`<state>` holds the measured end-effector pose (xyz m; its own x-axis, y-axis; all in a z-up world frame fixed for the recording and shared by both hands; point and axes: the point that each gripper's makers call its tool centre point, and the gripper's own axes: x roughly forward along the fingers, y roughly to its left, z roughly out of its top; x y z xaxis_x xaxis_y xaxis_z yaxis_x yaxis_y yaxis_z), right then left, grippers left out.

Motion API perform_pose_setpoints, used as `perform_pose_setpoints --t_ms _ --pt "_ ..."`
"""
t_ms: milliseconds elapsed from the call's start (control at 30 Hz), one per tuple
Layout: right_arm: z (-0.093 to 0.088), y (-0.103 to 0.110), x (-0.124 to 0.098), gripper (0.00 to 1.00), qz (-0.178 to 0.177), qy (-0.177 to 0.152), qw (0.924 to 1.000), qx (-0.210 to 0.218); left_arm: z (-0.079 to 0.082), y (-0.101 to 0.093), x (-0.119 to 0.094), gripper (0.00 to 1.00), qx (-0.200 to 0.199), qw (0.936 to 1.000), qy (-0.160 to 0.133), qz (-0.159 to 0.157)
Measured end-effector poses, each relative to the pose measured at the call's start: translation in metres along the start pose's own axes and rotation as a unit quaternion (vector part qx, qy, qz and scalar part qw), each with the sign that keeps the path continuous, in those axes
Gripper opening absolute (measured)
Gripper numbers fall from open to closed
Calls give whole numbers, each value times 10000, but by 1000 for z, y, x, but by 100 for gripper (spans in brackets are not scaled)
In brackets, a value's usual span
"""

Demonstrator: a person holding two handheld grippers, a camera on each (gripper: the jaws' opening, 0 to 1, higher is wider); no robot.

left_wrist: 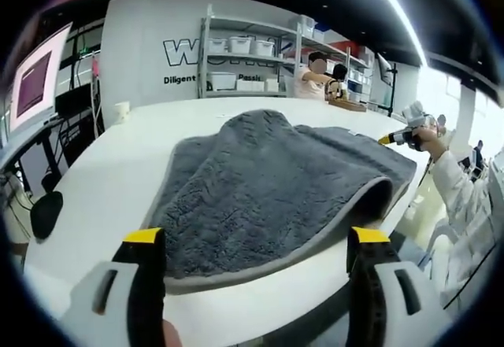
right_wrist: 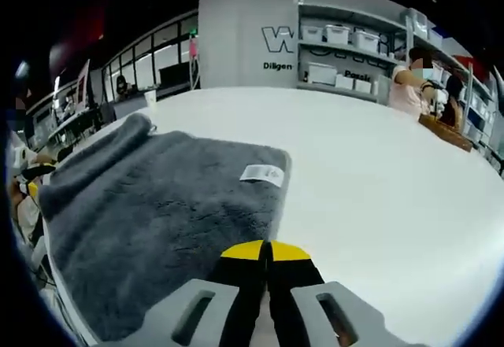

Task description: Open the folded towel by lifting each exposed corner and separating the folded layers until the towel lies flat within the target outline without major curled edges

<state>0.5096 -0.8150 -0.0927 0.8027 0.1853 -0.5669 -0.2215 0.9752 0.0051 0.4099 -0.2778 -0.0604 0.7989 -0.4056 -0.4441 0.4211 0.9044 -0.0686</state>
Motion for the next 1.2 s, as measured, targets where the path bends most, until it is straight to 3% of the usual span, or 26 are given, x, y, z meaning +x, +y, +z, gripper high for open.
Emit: perform_pose_setpoints --t_ms 367,667,1200 --pt "2 3 -1 0 88 -152 9998 12 2 -6 0 92 52 10000 37 -30" --pt "1 -1 -1 0 -168 -10 9979 -627 1 -6 -2 91 105 9999 102 11" --pt "-1 -27 -6 0 -307 55 9980 -558 8 -8 -4 90 111 9999 63 12"
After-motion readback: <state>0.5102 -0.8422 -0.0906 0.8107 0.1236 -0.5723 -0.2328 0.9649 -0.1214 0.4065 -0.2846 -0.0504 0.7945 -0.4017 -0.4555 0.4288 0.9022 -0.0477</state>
